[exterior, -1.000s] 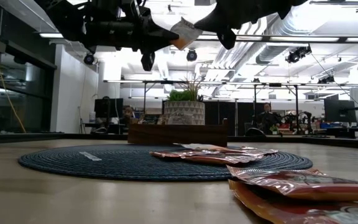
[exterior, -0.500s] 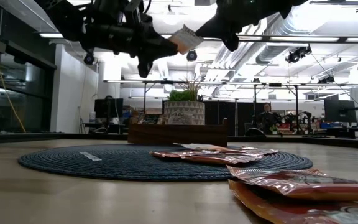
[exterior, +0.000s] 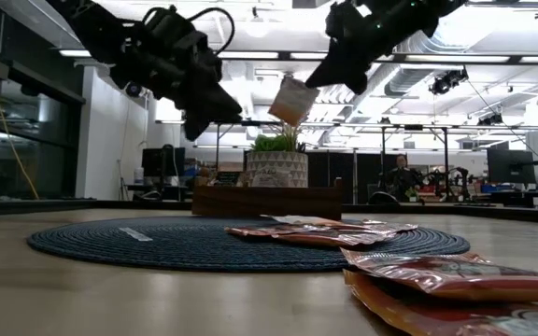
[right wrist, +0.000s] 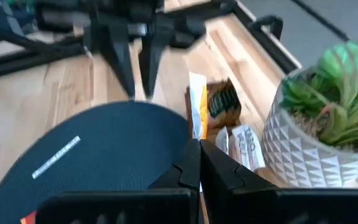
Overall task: Pick & Place Tea
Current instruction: Put the white tea bag into the middle section of the wooden organizer
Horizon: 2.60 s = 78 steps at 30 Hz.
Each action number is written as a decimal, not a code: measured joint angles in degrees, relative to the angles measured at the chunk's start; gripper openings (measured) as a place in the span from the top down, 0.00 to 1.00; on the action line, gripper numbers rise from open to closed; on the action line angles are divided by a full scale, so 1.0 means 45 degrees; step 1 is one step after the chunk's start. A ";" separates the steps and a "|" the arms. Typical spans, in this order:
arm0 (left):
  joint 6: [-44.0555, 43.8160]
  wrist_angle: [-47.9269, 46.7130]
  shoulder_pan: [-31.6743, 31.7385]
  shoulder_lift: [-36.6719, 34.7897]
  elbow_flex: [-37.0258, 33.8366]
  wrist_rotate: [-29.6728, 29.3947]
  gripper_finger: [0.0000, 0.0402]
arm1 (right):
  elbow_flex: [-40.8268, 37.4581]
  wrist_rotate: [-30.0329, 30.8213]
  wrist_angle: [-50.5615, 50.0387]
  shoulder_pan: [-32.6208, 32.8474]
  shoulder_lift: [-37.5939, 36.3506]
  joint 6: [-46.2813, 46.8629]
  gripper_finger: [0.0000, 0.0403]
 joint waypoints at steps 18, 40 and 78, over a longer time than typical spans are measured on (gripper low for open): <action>0.2251 -0.3466 0.2919 -0.1796 0.0017 0.0833 0.80 | 0.6910 -0.0736 -0.6278 0.0019 0.5935 -0.1620 1.00; 0.3212 -0.3465 0.4439 -0.2416 0.0022 0.2185 0.80 | 0.6233 0.0762 -0.5249 -0.0223 0.6858 -0.1262 1.00; 0.3467 -0.3481 0.4439 -0.2406 0.0022 0.2269 0.80 | 0.6233 0.2049 -0.4660 -0.0039 0.6858 -0.2159 1.00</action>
